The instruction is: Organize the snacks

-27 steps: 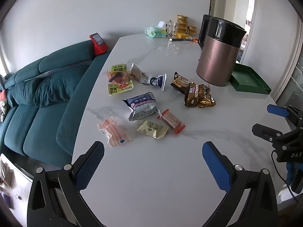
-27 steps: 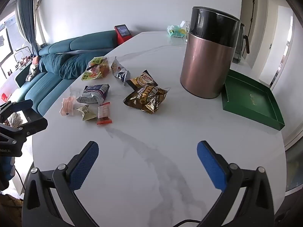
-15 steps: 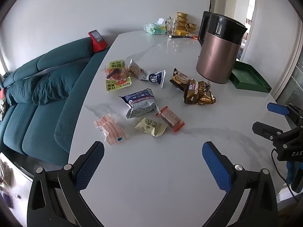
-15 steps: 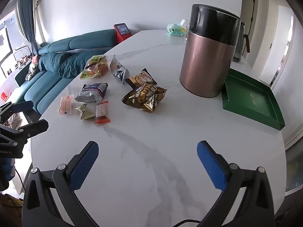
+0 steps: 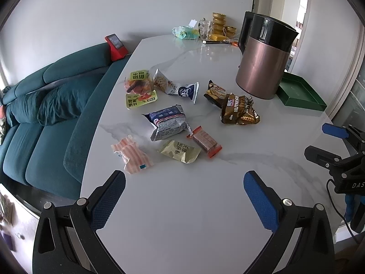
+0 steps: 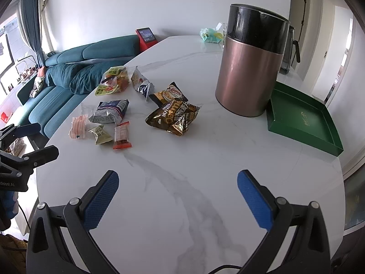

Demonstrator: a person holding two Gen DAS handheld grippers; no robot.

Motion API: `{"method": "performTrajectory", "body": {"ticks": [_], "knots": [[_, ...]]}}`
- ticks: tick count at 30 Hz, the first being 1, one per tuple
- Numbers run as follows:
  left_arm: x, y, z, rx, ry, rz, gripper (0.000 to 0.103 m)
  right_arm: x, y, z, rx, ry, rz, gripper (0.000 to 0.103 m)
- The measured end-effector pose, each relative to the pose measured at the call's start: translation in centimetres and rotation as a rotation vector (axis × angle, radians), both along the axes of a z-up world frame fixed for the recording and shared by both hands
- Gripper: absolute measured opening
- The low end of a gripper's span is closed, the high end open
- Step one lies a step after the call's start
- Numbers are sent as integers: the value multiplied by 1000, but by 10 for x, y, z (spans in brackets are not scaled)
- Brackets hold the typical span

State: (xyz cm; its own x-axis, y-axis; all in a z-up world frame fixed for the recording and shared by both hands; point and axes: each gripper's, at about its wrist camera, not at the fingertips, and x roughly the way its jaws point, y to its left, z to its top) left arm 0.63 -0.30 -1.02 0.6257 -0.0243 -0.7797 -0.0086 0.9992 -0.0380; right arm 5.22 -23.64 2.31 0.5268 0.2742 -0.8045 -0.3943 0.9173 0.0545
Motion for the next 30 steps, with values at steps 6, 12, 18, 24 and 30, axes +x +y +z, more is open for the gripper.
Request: {"method": "performTrajectory", "body": {"ticks": [6,12,18,24,30], "knots": [[0,1,-2,-4,4,-4,102,0,0,0,-1,0,-2,103],[0,1,-2,-4,5,-4,102,0,0,0,-2,0,-1,103],[-1,0,-4,-5,7,-4,102,-1,-1,0,-1,-2,-2,103],[-2,-2,-5,-5,11,-4,102,-1,-1,0,-1,-2,-2,103],[-2,-3,-6,-5,14,-5,102,-1,-1,0,-2,-2,-2,103]]}}
